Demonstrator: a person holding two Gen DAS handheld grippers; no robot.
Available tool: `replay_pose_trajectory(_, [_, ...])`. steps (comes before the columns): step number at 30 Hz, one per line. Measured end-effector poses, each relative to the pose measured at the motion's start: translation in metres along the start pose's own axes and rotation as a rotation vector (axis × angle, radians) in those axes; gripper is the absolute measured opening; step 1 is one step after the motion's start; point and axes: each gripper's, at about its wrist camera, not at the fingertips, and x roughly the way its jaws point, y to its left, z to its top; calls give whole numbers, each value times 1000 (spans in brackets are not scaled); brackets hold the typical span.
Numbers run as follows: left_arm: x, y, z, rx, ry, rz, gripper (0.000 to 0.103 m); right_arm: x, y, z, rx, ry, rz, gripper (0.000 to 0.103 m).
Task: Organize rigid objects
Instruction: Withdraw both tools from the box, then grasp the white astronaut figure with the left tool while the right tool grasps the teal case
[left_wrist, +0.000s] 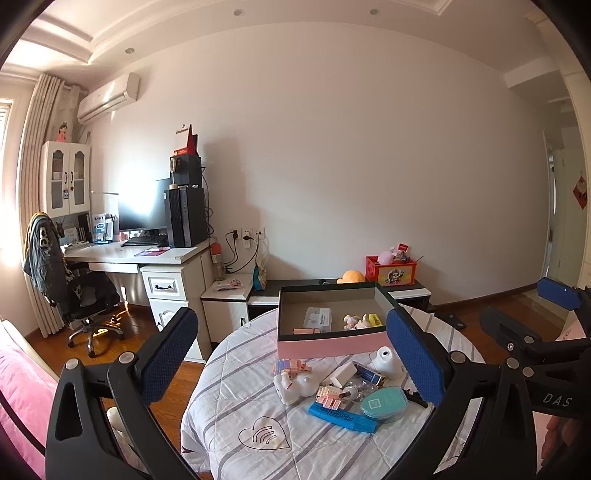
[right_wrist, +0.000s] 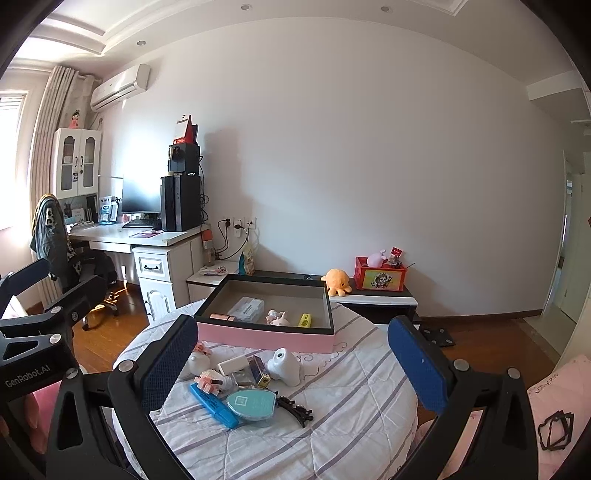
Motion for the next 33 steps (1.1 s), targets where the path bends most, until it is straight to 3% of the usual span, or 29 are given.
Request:
replay_pose_trajectory(7, [19,3,-12,1,52,-2,103,21,-6,-11,8,49,-10,103])
replay_pose_trajectory(19, [97,12,-84,7,334,0,103,113,-15,-81,34,318,1,103])
replay_pose_trajectory(24, [113,19,-99,14,378,15,103,150,9,-107,5,414,47,103])
replay_pose_trajectory(33, [134,40,-112,-15,423,31,103,184,30,-123,-19,477,112,102])
